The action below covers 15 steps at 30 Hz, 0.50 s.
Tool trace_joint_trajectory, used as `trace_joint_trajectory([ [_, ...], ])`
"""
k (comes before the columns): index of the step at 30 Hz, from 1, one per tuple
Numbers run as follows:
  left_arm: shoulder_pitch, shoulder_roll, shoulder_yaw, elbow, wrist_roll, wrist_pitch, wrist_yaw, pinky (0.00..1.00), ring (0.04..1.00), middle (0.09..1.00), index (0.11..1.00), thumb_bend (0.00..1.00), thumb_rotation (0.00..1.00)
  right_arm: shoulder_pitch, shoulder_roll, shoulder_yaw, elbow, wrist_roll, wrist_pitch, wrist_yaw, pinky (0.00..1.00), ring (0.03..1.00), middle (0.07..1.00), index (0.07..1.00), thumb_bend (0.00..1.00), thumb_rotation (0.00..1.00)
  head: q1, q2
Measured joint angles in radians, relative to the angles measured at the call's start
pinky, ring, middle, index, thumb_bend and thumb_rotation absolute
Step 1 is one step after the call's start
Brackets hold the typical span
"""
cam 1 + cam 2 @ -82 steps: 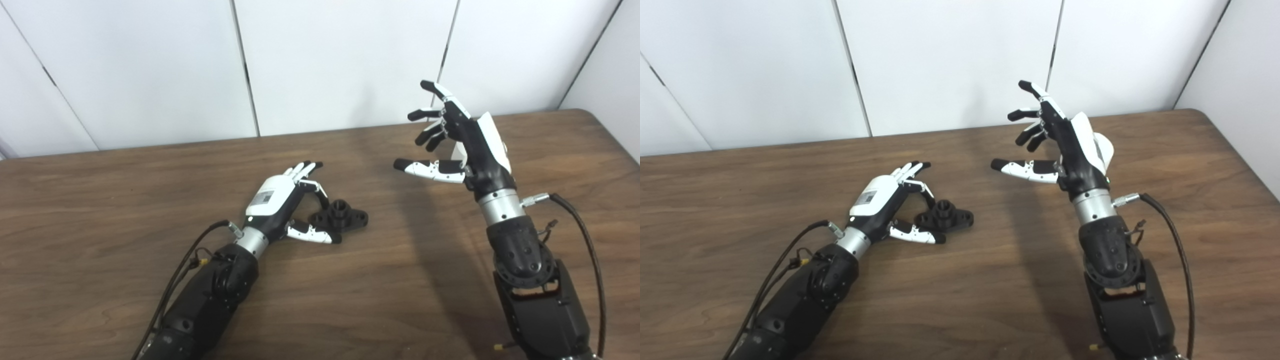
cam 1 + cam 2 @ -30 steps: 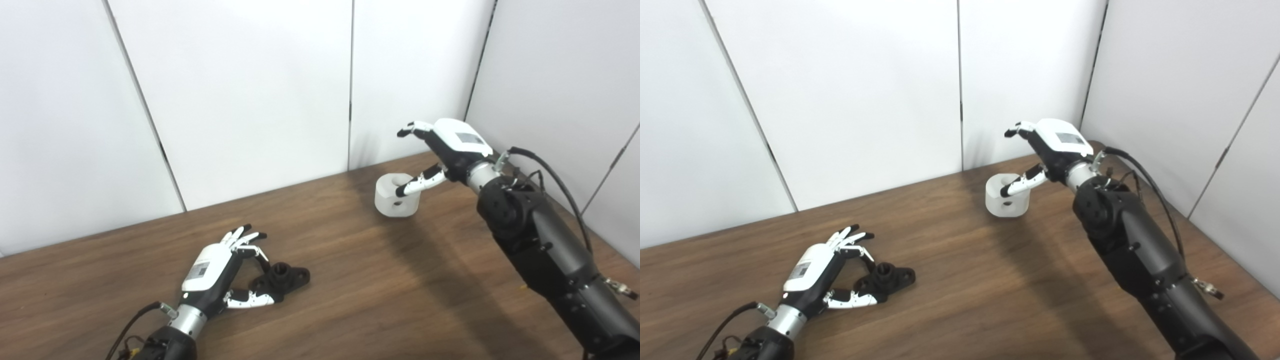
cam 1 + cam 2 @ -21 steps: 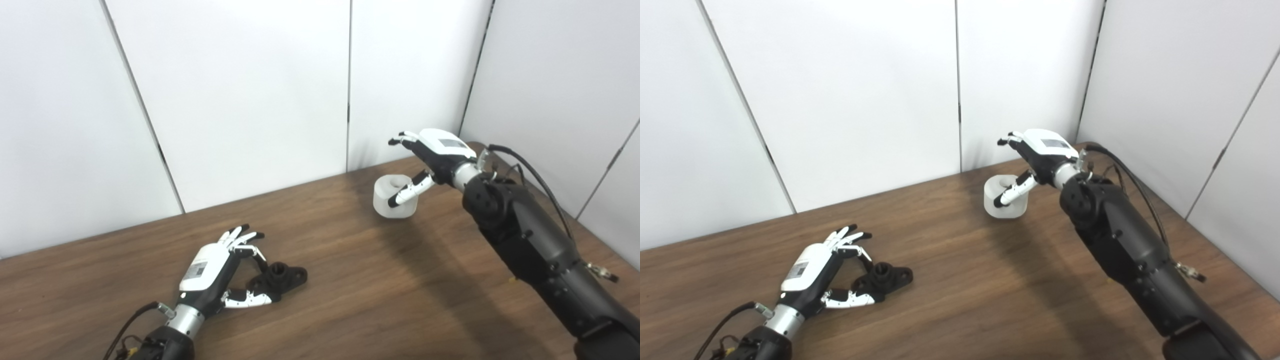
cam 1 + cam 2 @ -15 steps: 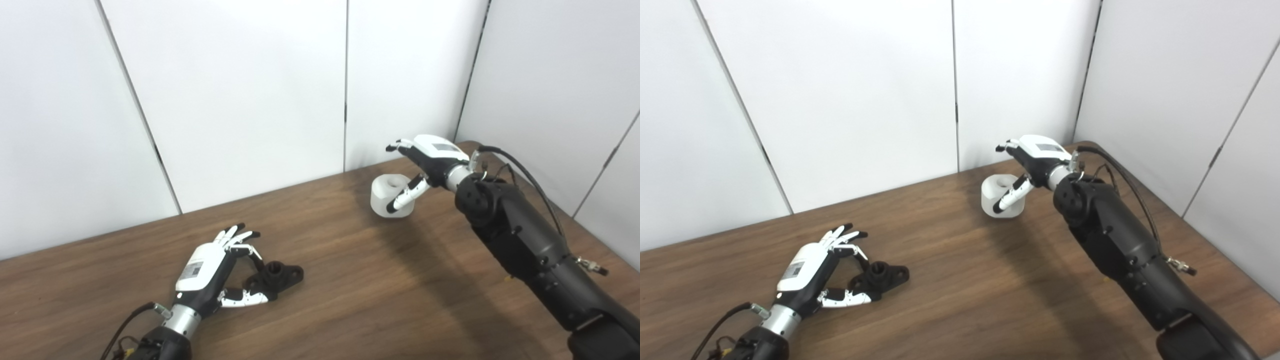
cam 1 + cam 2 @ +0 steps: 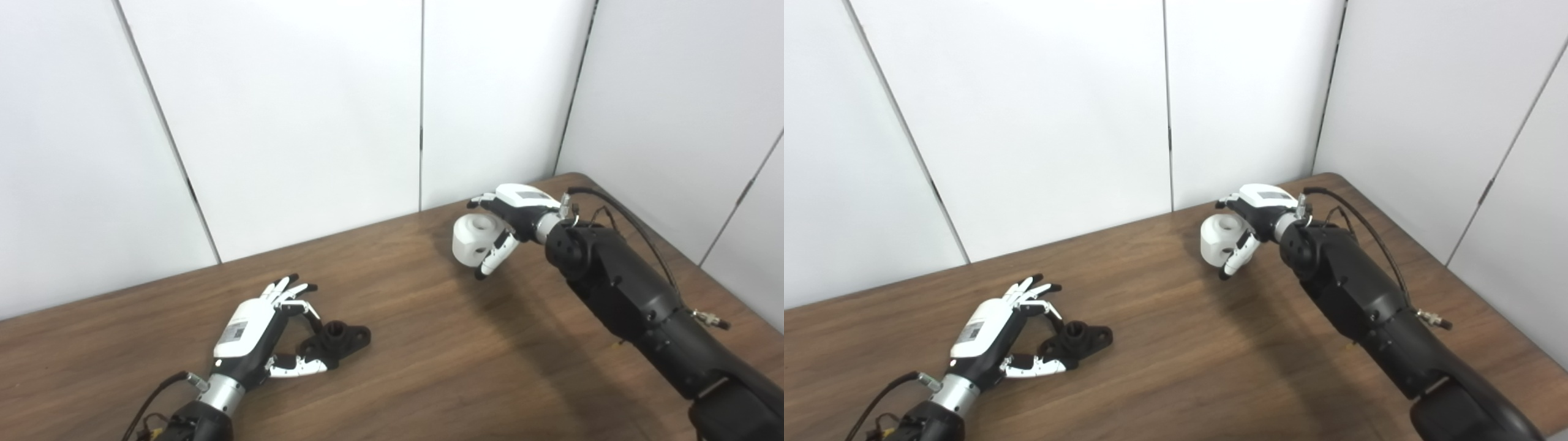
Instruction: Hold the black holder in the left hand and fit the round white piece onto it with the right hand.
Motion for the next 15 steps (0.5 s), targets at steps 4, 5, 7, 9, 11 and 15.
trace_joint_trajectory([
  [4,0.002,0.003,0.000,-0.003,0.000,0.000,0.000,1.00,0.982,0.880,0.475,0.52,0.08,0.000,0.000,0.011,0.014,-0.003,0.001,0.000,0.80,0.935,0.960,0.892,0.98,0.29,0.000,0.005],
  [5,0.002,0.004,0.000,-0.003,0.000,0.000,-0.001,1.00,0.990,0.885,0.475,0.52,0.08,-0.001,0.000,0.014,0.017,-0.004,0.001,0.000,0.79,0.929,0.957,0.890,0.97,0.29,0.002,0.006],
  [7,0.005,0.007,0.000,-0.007,-0.006,0.000,-0.006,1.00,0.993,0.886,0.475,0.52,0.08,-0.004,0.000,0.022,0.024,-0.006,0.001,0.000,0.78,0.925,0.953,0.885,0.96,0.30,0.002,0.008],
  [9,0.006,0.008,0.000,-0.012,-0.011,0.000,-0.010,1.00,0.987,0.883,0.475,0.52,0.08,-0.005,0.000,0.025,0.030,-0.007,-0.002,-0.001,0.77,0.922,0.950,0.878,0.96,0.30,0.003,0.011],
  [11,0.007,0.010,-0.001,-0.015,-0.013,0.000,-0.011,1.00,0.981,0.879,0.475,0.52,0.08,-0.007,0.000,0.028,0.048,-0.007,-0.005,-0.003,0.76,0.915,0.944,0.867,0.94,0.29,0.002,0.012],
  [15,0.011,0.015,-0.002,-0.022,-0.016,0.000,-0.012,1.00,0.978,0.876,0.475,0.52,0.08,-0.006,0.002,0.030,0.068,-0.006,-0.007,-0.012,0.75,0.906,0.936,0.842,0.92,0.28,0.000,0.017],
])
